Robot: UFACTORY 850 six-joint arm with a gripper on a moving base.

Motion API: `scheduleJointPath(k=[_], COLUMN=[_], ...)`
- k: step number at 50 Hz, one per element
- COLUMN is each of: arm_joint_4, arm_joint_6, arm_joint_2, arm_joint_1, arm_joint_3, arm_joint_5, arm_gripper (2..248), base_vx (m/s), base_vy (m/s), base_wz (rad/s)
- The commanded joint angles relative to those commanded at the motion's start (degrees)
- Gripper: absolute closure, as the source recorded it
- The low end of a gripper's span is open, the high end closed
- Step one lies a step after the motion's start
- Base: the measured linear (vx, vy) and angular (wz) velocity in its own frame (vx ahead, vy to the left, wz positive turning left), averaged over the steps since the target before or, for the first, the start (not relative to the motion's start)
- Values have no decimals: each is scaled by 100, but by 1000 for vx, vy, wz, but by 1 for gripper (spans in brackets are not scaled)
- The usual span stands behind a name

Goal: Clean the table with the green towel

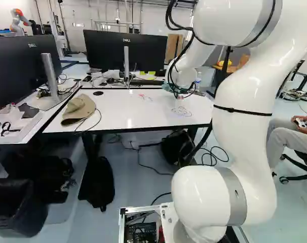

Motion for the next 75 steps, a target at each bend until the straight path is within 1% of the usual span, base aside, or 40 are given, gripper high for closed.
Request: scheduleJointPath(k=[43,70,75], arm_joint_4=[0,0,0], arm_joint_6=[0,0,0], arm_joint_2=[1207,1994,2087], arm_joint_1=[77,8,-14], arm_joint_3=[1378,2197,2290], arm_joint_5=[0,0,0], arm_gripper=[195,195,195], base_vx=[0,0,0], base_vy=[0,0,0], base_wz=[0,0,0])
